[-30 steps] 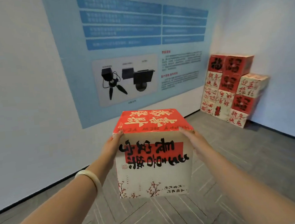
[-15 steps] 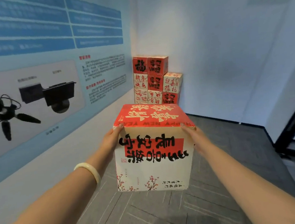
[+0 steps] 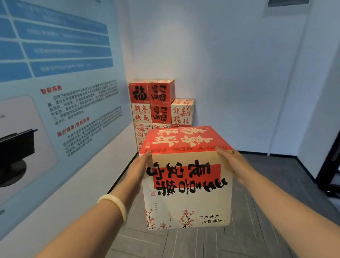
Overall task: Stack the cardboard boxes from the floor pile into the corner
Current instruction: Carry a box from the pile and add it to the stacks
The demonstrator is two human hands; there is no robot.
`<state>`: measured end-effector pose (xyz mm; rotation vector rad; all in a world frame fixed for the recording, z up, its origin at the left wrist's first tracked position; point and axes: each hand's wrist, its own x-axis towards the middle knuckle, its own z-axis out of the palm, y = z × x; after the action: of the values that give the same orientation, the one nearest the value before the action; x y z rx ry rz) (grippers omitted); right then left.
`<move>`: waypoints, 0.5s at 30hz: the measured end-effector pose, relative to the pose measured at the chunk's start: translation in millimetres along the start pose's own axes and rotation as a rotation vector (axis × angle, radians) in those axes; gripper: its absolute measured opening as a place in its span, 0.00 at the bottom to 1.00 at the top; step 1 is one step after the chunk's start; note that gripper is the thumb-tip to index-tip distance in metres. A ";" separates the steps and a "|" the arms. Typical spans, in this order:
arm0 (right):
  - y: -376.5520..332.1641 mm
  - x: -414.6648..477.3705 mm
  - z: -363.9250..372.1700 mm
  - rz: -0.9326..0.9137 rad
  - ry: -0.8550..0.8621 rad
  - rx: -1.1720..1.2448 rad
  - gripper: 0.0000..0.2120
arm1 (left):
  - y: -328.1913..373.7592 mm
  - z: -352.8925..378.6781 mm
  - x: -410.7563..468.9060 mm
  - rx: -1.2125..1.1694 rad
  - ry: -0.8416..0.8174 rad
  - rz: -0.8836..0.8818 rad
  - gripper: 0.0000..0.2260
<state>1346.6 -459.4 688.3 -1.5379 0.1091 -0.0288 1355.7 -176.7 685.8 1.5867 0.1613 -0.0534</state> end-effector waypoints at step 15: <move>-25.5 344.1 102.7 -0.019 0.142 0.005 0.32 | 73.6 -46.3 385.4 0.071 -0.129 0.055 0.18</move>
<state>1699.3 -388.0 698.6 -1.5310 0.2065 -0.1536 1743.6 -104.7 707.8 1.6520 0.0154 -0.1188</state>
